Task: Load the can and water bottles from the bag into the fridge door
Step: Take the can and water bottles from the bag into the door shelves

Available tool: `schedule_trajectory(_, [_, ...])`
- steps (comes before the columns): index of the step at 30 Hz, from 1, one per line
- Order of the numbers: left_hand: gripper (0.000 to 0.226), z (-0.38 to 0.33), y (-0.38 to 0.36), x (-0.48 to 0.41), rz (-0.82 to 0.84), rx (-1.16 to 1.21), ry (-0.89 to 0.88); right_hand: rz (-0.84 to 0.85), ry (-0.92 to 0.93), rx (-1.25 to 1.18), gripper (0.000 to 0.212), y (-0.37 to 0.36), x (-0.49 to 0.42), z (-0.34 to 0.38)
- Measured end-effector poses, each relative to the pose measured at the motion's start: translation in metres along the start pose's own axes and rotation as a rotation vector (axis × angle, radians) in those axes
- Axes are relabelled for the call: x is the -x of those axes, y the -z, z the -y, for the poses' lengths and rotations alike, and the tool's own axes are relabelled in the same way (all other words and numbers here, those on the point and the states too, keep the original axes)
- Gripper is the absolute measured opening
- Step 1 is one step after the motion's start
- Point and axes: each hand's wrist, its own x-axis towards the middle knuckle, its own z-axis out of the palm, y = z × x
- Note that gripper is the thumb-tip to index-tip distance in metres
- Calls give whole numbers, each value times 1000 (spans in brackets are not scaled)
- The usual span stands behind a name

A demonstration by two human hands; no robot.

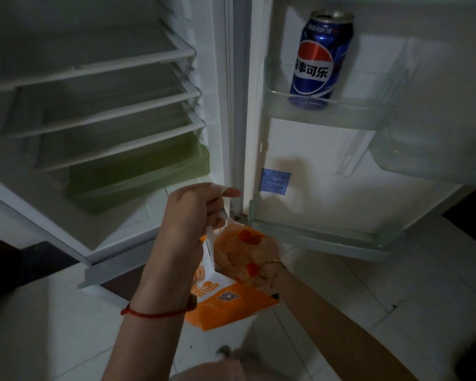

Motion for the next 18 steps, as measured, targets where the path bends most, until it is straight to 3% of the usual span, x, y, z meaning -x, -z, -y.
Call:
schedule_trajectory(6, [30,1,11,-2,-44,59,3,-62,53,62,13,-8,10,4])
schedule_trajectory(9, [30,-1,16,-1,-55,100,12,-172,141,195,7,-9,12,-5])
schedule_trajectory(12, [31,-2,20,0,-59,93,-3,-198,169,197,21,-10,20,-13])
schedule_trajectory(14, [31,-3,21,0,-71,87,-11,-244,247,105,32,-9,31,-15])
schedule_trajectory(18, [31,-4,17,-2,-48,86,-6,-377,512,118,26,4,57,-6])
